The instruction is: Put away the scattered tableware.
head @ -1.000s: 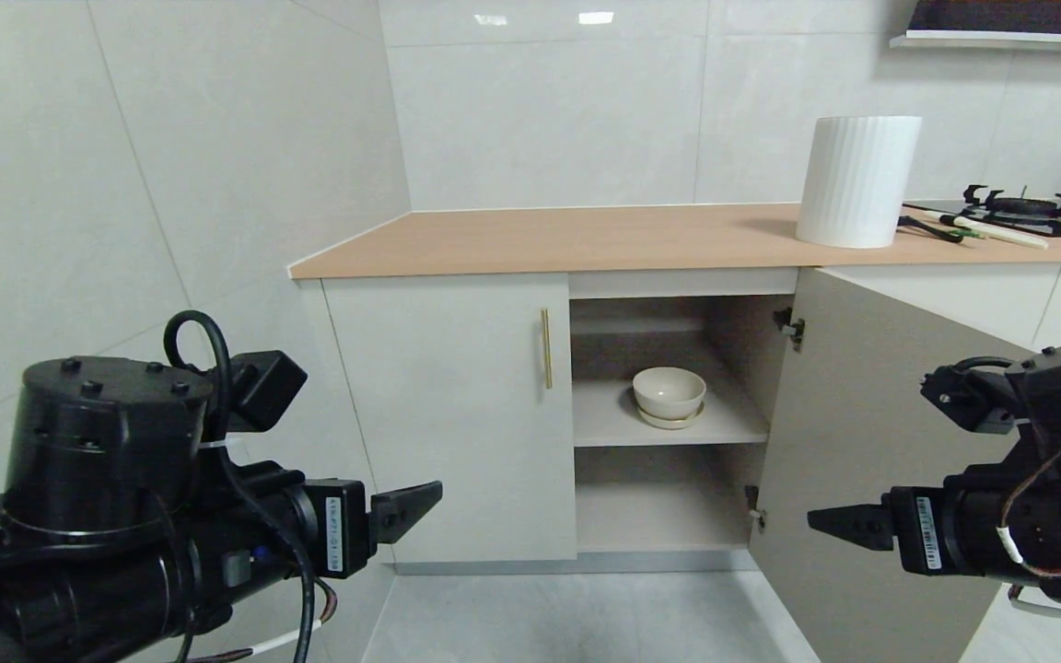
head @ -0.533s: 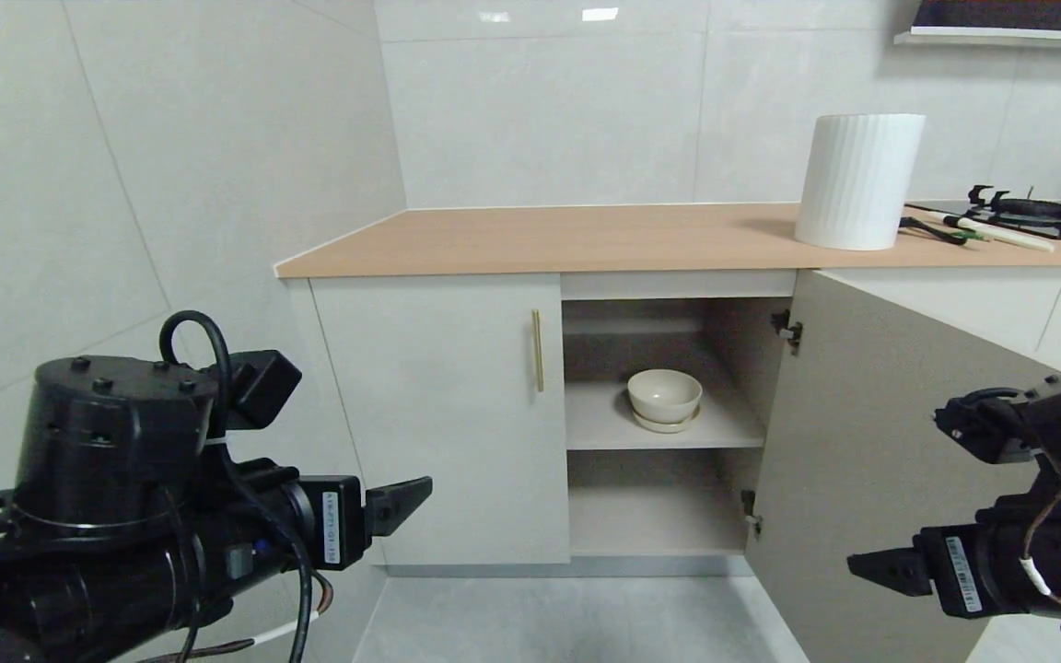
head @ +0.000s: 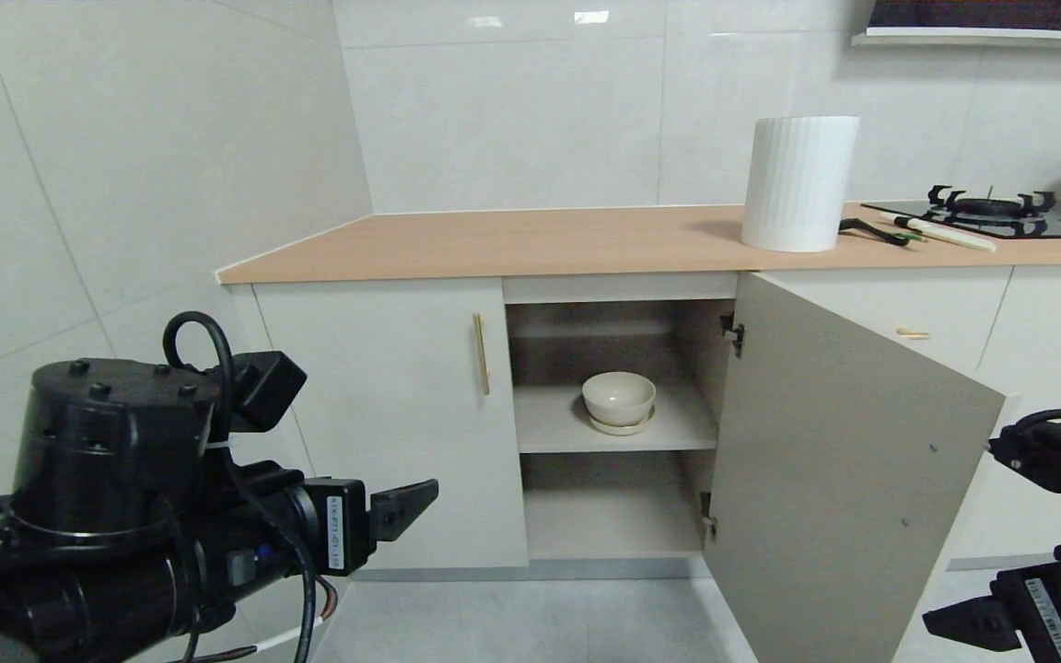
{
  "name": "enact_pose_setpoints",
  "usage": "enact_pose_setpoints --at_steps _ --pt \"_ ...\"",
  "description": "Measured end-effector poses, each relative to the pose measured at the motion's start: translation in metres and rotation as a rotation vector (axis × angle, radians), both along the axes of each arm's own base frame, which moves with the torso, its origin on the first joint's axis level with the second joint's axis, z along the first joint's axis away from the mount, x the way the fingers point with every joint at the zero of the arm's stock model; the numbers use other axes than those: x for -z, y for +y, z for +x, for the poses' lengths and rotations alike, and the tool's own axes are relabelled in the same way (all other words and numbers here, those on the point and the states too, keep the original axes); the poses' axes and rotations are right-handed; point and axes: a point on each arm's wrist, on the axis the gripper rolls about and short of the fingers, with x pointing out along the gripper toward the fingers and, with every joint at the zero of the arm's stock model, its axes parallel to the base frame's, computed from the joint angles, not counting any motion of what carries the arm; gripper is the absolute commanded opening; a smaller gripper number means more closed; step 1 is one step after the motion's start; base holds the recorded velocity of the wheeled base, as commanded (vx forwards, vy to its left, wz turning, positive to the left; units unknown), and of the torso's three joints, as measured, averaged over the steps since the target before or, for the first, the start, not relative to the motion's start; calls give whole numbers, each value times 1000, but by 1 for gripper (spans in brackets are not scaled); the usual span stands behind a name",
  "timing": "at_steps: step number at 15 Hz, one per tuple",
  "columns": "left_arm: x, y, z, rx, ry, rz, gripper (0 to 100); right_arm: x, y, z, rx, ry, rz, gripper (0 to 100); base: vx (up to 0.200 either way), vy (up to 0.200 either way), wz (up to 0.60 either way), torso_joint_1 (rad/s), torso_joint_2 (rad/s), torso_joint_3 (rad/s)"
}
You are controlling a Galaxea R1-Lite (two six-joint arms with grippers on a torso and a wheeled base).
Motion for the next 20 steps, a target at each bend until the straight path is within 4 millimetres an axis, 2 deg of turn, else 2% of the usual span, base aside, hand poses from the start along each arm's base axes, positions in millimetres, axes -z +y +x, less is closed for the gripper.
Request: enact_pose_setpoints --at_steps 3,8,11,16,20 --pt "0 0 0 0 0 0 100 -6 -20 7 96 -22 -66 100 0 0 0 0 0 0" --pt "1 0 0 2 3 1 100 -10 -76 21 288 -12 -194 100 0 0 0 0 0 0" --pt "0 0 0 1 3 -1 100 -13 -101 41 398 -112 -195 100 0 0 0 0 0 0" --pt "-1 -1 1 0 -6 -10 100 8 -115 86 486 -181 -63 100 0 0 0 0 0 0" --pt "-3 -1 2 -1 -30 -26 100 26 -113 104 469 -143 40 100 0 0 0 0 0 0"
